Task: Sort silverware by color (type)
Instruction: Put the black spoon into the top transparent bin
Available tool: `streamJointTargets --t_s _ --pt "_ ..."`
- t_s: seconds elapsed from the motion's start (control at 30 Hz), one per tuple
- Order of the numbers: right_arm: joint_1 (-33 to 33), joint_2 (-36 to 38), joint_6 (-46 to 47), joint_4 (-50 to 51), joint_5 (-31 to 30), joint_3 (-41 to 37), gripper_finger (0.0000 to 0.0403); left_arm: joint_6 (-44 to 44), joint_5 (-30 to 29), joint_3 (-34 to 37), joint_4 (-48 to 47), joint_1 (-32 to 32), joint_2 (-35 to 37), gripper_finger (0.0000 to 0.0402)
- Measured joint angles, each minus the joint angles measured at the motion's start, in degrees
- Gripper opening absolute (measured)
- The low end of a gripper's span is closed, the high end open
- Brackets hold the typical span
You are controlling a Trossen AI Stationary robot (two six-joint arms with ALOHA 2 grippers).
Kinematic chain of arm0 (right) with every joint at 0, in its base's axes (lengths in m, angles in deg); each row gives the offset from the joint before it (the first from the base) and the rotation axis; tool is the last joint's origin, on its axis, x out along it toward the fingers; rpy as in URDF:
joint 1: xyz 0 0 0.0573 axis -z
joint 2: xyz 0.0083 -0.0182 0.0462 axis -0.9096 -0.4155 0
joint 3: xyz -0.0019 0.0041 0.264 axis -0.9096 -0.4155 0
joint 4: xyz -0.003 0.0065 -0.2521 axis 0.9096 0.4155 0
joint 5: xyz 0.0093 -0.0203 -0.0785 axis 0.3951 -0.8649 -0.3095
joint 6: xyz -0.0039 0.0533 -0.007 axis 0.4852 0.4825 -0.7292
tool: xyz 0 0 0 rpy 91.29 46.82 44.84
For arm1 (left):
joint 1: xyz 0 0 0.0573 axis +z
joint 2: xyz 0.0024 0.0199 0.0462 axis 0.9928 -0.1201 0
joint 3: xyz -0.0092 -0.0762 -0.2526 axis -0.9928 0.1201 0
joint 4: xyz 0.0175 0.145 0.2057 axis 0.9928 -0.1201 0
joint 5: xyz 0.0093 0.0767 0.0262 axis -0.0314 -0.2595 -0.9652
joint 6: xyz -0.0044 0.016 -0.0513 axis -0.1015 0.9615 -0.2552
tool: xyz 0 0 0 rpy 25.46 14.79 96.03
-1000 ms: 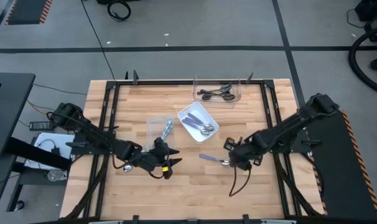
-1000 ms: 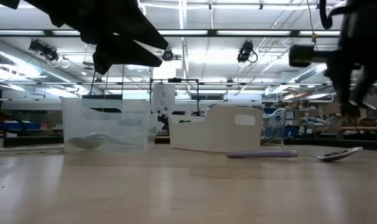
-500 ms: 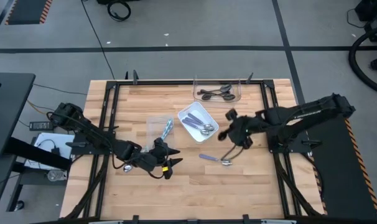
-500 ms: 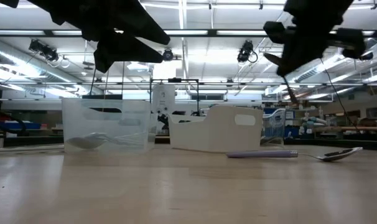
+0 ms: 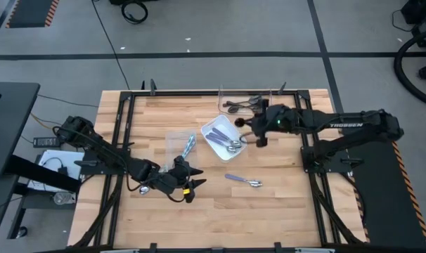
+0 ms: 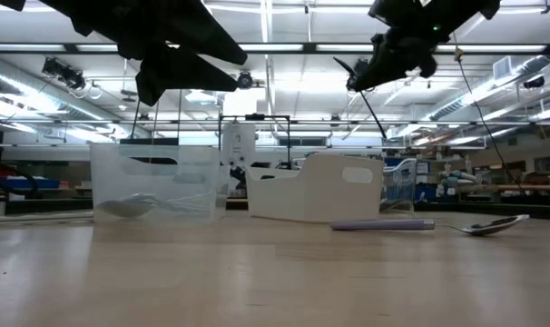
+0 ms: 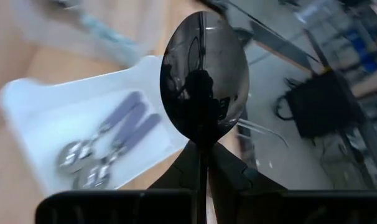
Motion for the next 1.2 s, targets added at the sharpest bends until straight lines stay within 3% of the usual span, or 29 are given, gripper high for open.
streamJointTargets --t_s 0.2,0.4,0.57,1.2 --pt "5.9 -0.3 3.8 -0.3 0.9 2.0 0.0021 0.0 0.0 0.0 -0.1 0.0 0.0 0.0188" --pt "12.2 -0.3 5.8 -0.3 7.9 5.7 0.0021 2.0 0.0 0.0 -0.1 0.1 0.0 0.0188" --pt "17.8 -1.5 5.7 -0.3 9.9 6.2 0.0021 2.2 0.0 0.0 -0.6 0.1 0.0 0.0188" --pt "29.7 -23.2 8.2 1.6 9.2 6.7 0.0027 3.7 0.0 0.0 -1.4 0.7 0.0 0.0188"
